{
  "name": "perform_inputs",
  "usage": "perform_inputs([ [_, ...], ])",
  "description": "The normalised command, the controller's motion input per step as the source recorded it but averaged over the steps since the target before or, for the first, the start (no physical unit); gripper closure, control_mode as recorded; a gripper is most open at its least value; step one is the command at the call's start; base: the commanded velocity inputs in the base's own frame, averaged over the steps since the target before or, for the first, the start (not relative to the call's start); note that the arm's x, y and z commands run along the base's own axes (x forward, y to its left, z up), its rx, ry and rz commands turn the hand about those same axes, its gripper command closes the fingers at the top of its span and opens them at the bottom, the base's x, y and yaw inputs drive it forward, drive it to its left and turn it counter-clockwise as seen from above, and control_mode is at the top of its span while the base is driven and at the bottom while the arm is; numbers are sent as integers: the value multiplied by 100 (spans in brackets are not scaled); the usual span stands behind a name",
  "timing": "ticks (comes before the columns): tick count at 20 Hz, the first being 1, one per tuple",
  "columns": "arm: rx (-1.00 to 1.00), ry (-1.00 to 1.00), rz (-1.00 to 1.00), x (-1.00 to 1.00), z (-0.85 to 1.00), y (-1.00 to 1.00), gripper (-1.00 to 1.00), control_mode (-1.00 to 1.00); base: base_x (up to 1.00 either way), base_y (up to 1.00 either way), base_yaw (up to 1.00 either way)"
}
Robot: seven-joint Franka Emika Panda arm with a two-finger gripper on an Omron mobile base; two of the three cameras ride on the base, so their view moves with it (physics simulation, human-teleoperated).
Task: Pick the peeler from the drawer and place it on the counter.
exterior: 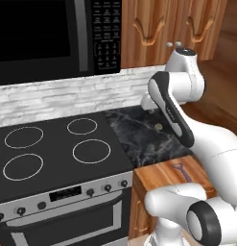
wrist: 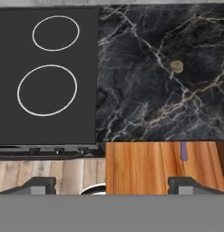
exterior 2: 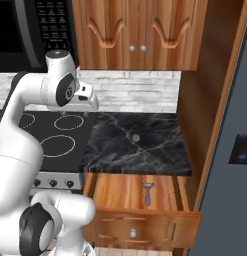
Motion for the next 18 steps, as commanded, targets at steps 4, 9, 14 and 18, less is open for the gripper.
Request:
perform_inputs([
  [4, 0, 0, 0, 0, 0, 0, -100, 100, -8, 57, -56],
  [9, 0, 0, 0, 0, 0, 0, -100, 100, -7, 51, -71],
  [14, 0, 0, 0, 0, 0, 0, -100, 100, -7, 63, -72],
  [18, 0, 0, 0, 0, 0, 0, -100, 100, -14, 71, -69],
])
